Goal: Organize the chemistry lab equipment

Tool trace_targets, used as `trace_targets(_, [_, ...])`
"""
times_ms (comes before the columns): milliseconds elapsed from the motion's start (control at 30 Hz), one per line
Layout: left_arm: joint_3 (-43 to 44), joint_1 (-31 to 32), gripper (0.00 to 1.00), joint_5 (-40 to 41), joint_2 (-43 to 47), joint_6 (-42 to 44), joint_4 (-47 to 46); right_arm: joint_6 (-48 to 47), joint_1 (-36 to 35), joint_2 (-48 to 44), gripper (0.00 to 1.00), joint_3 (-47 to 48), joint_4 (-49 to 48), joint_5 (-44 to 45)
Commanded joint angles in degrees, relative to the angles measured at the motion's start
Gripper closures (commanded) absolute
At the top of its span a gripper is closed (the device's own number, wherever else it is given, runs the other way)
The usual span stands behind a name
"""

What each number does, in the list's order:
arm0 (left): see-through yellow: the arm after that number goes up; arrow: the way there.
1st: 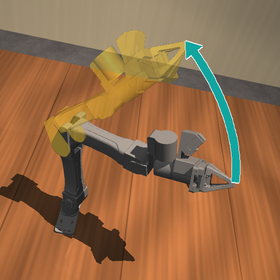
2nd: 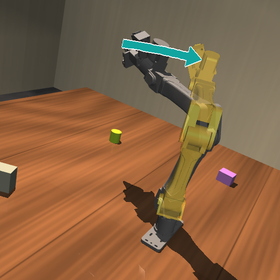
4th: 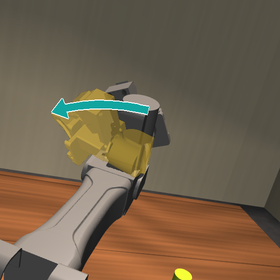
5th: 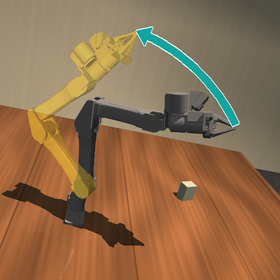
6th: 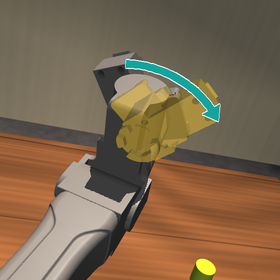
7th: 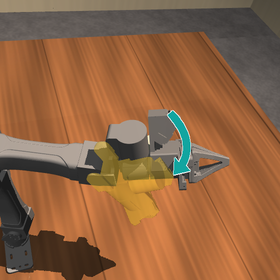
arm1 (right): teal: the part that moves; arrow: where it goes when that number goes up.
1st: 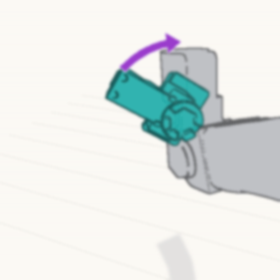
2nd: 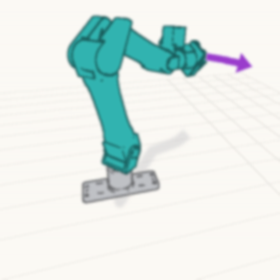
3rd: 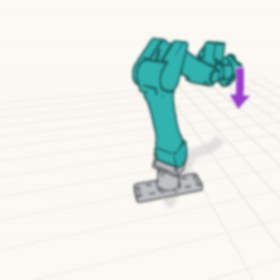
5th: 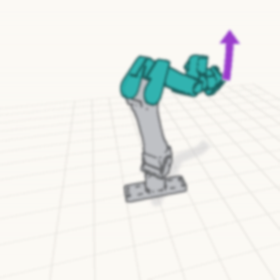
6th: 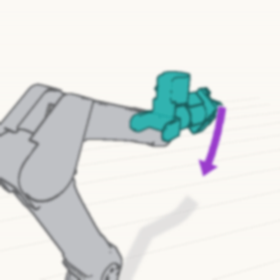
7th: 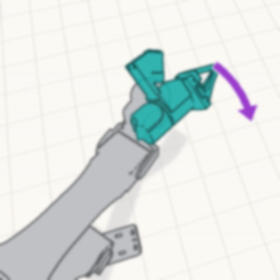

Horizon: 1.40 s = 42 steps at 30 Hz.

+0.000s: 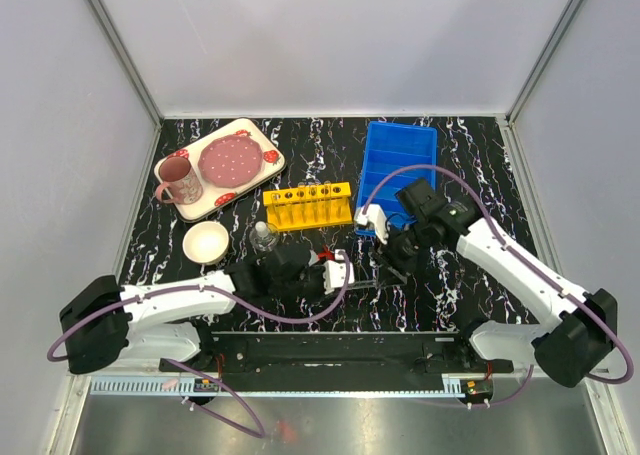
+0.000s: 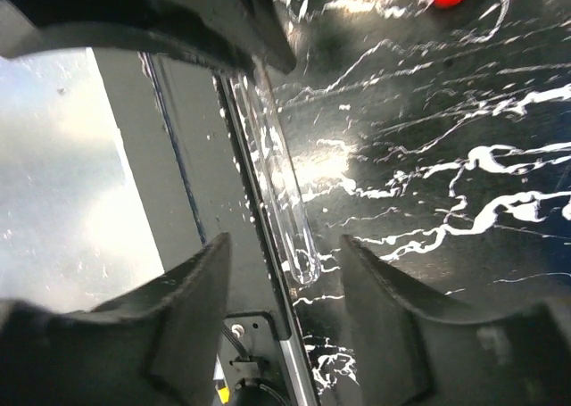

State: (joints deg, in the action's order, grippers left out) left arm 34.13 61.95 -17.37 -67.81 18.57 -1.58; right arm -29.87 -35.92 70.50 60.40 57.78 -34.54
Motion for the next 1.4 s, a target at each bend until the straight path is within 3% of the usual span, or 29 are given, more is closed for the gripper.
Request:
trace_targets(0, [-0.99, -0.08, 0.85, 3.38, 3.29, -13.26, -7.55, 0.16, 3.83, -0.36, 0.36, 7.09, 1.98, -5.35])
trace_targets(33, [-1.52, -0.17, 0.85, 4.00, 3.82, -15.21, -9.56, 0.07, 4.54, -0.45, 0.25, 9.19, 2.60, -5.97])
trace_targets(167, [-5.37, -0.52, 0.85, 6.90, 8.38, -25.93, -16.06, 1.21, 8.49, -1.24, 0.07, 14.65, 2.78, -10.43])
trace_targets(400, [-13.64, -0.52, 0.85, 14.46, 15.60, -44.47, -33.91, 13.42, 14.82, 1.39, 0.05, 20.72, -4.24, -19.94])
trace_targets(733, [-15.32, -0.52, 0.84, 20.88, 16.22, -52.14, -47.00, 31.34, 16.50, 5.88, 0.05, 17.66, -15.85, -31.89])
trace_targets(933, [-13.83, -0.43, 0.84, 20.88, 12.45, -54.07, -51.06, 44.78, 16.50, 6.84, 0.06, 12.73, -26.57, -38.48])
trace_targets(1167, [-11.37, -0.43, 0.85, 20.26, 7.96, -54.95, -52.73, 53.24, 16.50, 6.93, 0.12, 9.74, -35.97, -39.55])
trace_targets(1233, [-10.66, -0.43, 0.85, 20.27, 6.73, -54.95, -52.99, 53.86, 16.41, 6.76, 0.19, 9.30, -36.60, -38.85])
trace_targets(1267, [-10.49, -0.43, 0.85, 20.27, 6.47, -55.04, -53.17, 53.77, 16.41, 6.58, 0.28, 9.12, -36.77, -38.41])
trace_targets(1367, [-9.61, -0.34, 0.85, 20.00, 5.15, -55.30, -53.79, 53.51, 16.41, 6.32, 0.36, 8.16, -36.77, -37.53])
